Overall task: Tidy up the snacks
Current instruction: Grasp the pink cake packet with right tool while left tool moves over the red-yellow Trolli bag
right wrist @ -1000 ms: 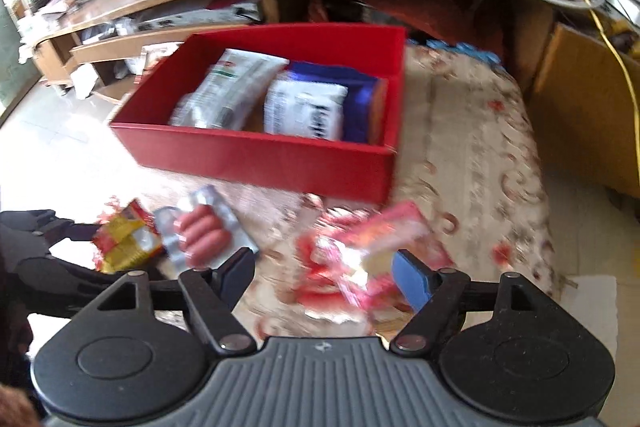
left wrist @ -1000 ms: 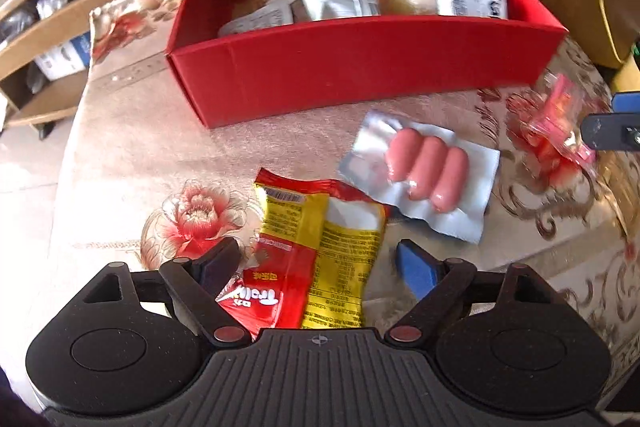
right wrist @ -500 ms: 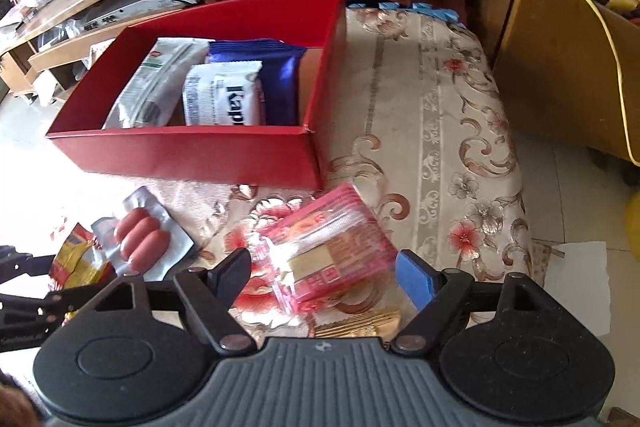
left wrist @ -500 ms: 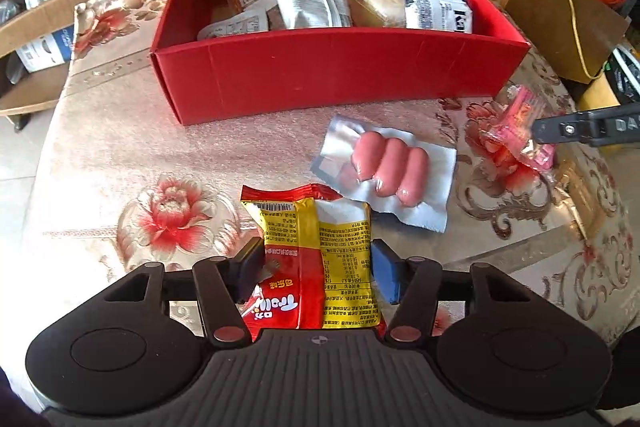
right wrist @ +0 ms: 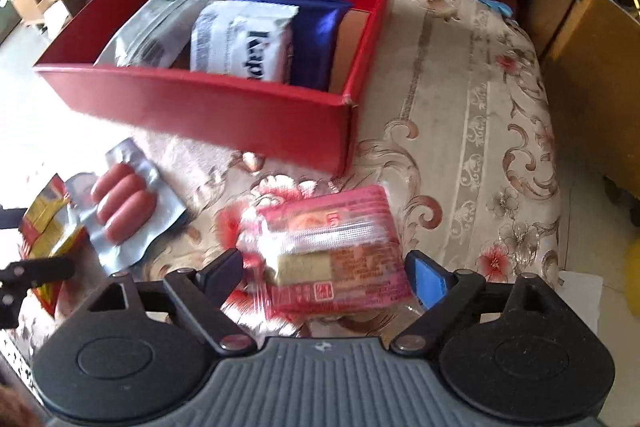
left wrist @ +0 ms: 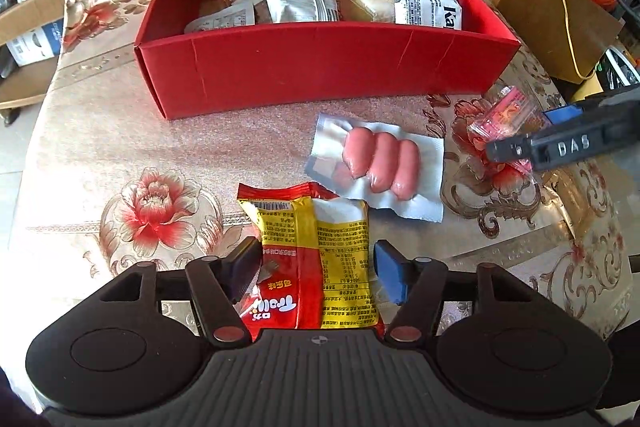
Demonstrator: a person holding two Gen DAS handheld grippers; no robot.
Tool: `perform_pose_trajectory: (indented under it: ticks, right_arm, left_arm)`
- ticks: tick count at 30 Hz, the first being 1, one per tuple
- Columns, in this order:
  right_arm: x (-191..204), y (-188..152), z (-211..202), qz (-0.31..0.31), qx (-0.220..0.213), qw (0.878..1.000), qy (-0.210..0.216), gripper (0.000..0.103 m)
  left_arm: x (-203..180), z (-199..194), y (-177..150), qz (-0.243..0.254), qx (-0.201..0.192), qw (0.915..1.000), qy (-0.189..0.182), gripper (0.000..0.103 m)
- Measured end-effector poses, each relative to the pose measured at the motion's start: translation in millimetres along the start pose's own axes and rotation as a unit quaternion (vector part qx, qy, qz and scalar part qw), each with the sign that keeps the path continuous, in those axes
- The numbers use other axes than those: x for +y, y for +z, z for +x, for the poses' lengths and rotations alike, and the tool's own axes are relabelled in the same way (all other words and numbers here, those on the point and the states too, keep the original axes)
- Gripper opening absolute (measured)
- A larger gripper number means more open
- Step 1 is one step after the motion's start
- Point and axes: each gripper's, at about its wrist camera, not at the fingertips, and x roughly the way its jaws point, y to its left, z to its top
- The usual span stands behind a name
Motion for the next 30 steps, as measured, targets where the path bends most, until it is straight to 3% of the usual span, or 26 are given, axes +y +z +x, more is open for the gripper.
perform_pose_trajectory:
  ticks: [1, 11, 16, 19, 22, 30]
  right_arm:
    - [1.6, -1.4, -1.1, 0.000, -0.001, 1.000, 0.000, 0.082]
    - [41.2, -26.8, -23.4, -0.019, -0.011, 1.000, 0.020, 0.078]
    - [64.4, -45.4, -17.5, -0.049, -0.006, 0.999, 0.005, 0.079]
    - [63.9, -45.7, -14.8, -0.031, -0.009, 0.999, 0.007, 0.086]
    - [66.6, -45.0, -7.4, -0.040, -0.005, 0.999, 0.009, 0.103]
    - [68.8, -48.6, -3.8, -0.031, -0.024, 0.999, -0.002, 0.103]
  left_arm:
    - [-0.5, 0.2, 0.3, 0.001, 0.000, 1.0000, 0.000, 0.070]
    - [5.2, -6.1, -6.8, -0.012, -0.001, 0.9999, -0.007, 0.066]
    - [0.2, -5.8, -10.3, -0.001, -0.003, 1.0000, 0.004, 0.075]
    - [-1.6, -1.8, -9.1, 0.004, -0.003, 0.9998, 0.022, 0.083]
    - [-4.5, 1.4, -9.4, 0.016, -0.003, 0.9994, 0.031, 0.088]
    - [-7.0, 5.7, -9.1, 0.019, -0.006, 0.9986, 0.049, 0.095]
